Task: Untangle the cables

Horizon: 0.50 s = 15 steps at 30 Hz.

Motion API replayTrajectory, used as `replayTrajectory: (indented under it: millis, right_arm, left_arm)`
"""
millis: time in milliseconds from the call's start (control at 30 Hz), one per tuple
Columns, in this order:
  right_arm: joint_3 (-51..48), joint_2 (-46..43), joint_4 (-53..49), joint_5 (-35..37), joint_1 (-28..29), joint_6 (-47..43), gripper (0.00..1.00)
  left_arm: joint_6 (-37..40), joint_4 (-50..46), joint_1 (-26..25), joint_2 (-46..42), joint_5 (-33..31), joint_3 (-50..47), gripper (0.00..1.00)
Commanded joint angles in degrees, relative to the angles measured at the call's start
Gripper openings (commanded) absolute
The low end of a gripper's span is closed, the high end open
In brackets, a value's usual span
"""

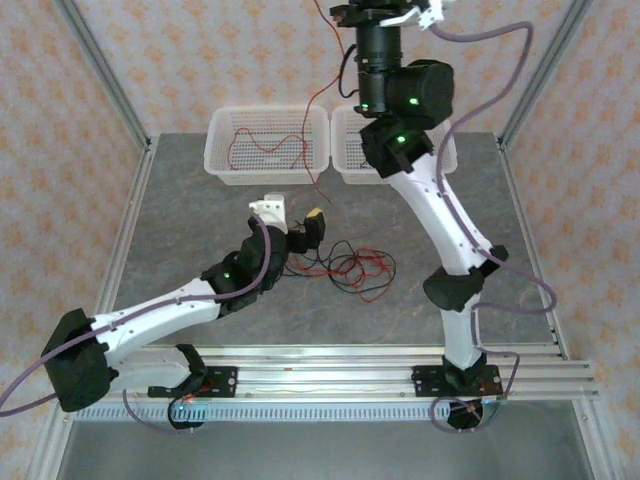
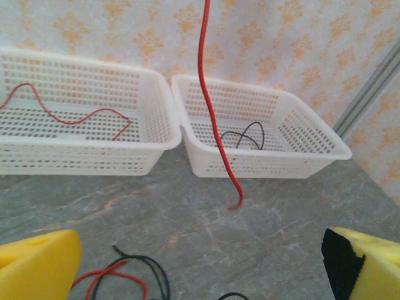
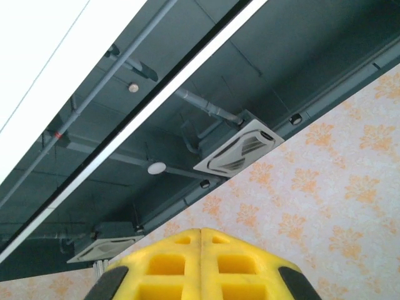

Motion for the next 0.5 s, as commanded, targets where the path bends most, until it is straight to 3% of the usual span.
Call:
replayTrajectory:
  millis: [0, 267, 467]
  right_arm:
    - [3.67, 4.33, 11.40, -3.16, -0.53, 0.20, 0.00]
    - [4.58, 11.31, 20.18, -1.26, -4.75, 9.67, 0.00]
    - [4.58, 12.69, 19.54, -2.54, -6.25, 11.43, 0.00]
  left_arm:
    - [-0.36, -7.92, -0.40, -3.84, -3.64, -1.72, 0.99]
    - [-4.10, -10.56, -0.40, -10.79, -6.19, -8.10, 0.99]
    - [-3.35, -9.51, 0.99, -6.32, -8.18, -5.84, 0.99]
